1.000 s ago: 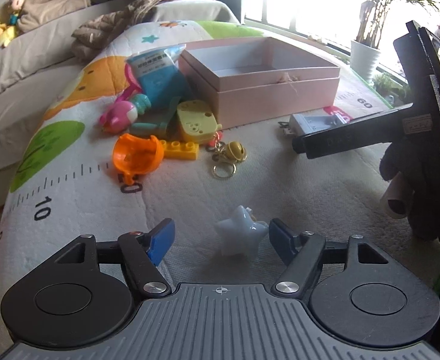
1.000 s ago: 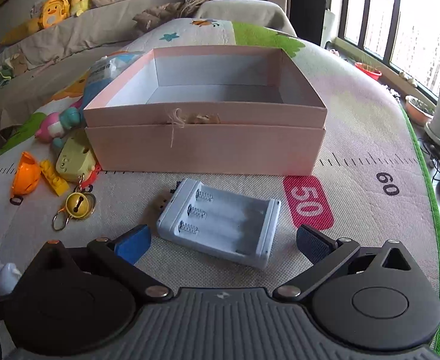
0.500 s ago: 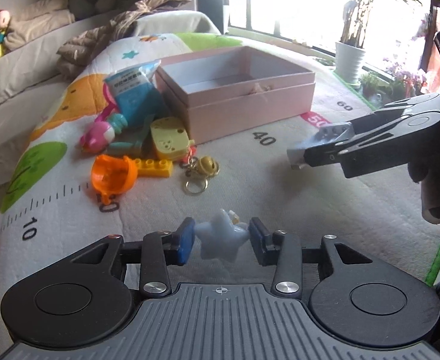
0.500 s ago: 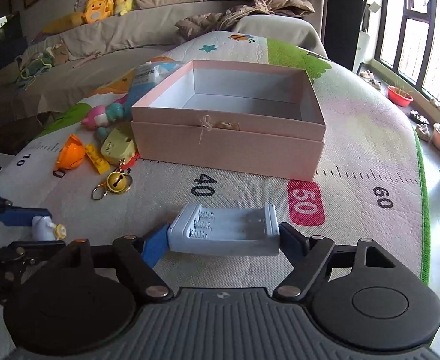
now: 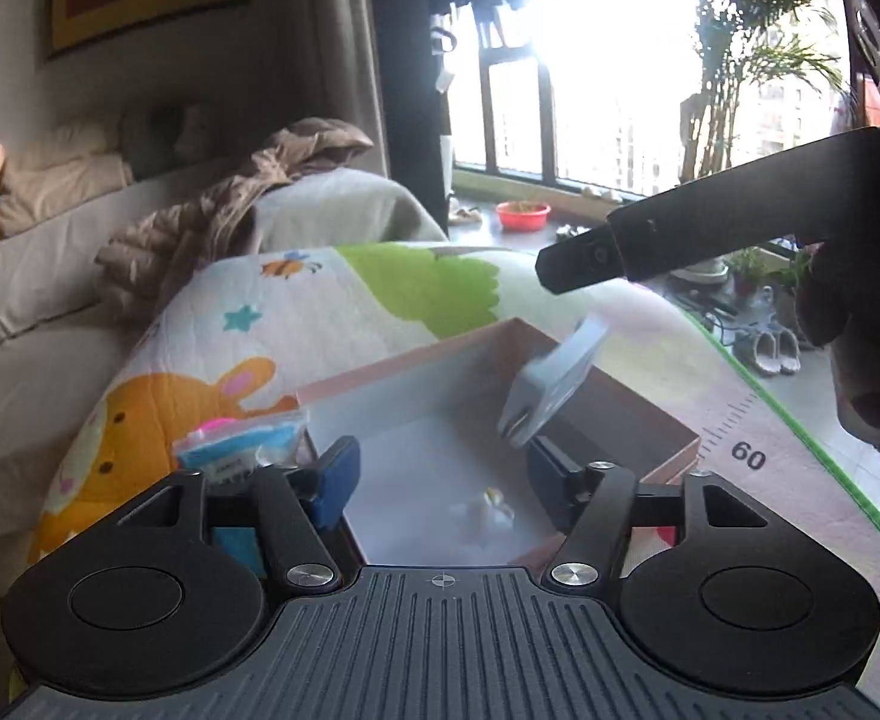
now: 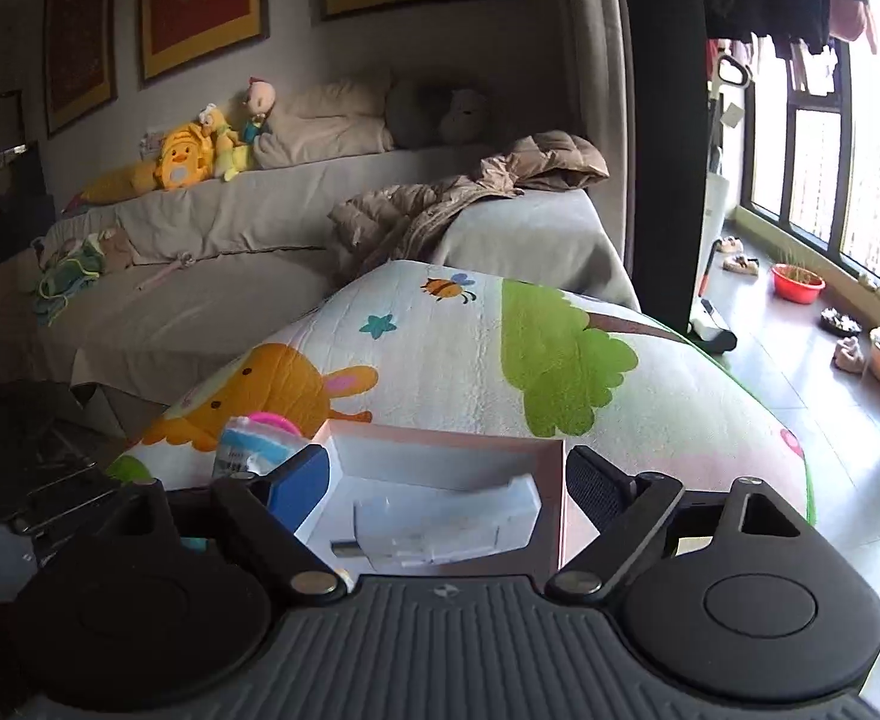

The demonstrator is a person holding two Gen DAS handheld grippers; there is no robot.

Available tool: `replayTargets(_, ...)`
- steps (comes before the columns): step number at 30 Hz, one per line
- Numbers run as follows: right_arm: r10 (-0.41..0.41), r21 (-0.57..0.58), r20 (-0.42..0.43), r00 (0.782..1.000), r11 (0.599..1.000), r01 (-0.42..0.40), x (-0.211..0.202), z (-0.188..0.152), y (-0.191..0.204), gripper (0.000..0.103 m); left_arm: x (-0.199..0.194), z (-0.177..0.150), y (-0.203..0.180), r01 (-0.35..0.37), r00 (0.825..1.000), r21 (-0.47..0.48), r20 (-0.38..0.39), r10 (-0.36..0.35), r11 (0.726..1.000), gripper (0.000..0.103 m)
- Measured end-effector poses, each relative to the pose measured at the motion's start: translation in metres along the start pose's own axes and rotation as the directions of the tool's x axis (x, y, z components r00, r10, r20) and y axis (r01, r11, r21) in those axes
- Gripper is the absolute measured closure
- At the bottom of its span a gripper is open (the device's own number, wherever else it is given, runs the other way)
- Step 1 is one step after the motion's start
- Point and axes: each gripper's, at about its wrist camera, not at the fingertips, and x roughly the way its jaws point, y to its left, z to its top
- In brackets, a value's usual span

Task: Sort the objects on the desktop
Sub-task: 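Carry the charger and star into the pink box and open both grippers, then grasp the yellow toy with bell keychain with the right gripper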

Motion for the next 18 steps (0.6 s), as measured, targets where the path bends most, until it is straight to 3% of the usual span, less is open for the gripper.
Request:
replayTargets(2,0.007,0.007,0.003,1.0,1.0,-0.007,0.001,-0.008,-0.003,0.016,-0.015,-0.019,0.008,-0.019,1.0,0.003,-0.002,0.019,1.0,0.005)
replayTargets(8,0.018,-0.055,-0.052,0.998,0.998,-0.021,-0.011,-0.065,0.014,0.014,-0.04,-0.086,0.035,-0.117,0.986,-0.023,-0.123,0.114,0.993,0.005)
replayTargets(14,0.159,-0.212,-0.211,0.964,0.956,-0.204,-0.002,-0.12,0.09,0.014,-0.05,-0.115,0.076,-0.218,0.96,-0.149,-0.212,0.185,0.965,0.004)
replayTargets(16,0.182,-0.284,-0.24,0.954,0.926,-0.248,0.008,-0.134,0.119,0.016,-0.053,-0.117,0.087,-0.253,0.953,-0.185,-0.219,0.211,0.95,0.004)
replayTargets(18,0.185,-0.316,-0.254,0.949,0.912,-0.262,0.019,-0.141,0.138,0.028,-0.058,-0.117,0.094,-0.273,0.949,-0.216,-0.219,0.226,0.938,0.003)
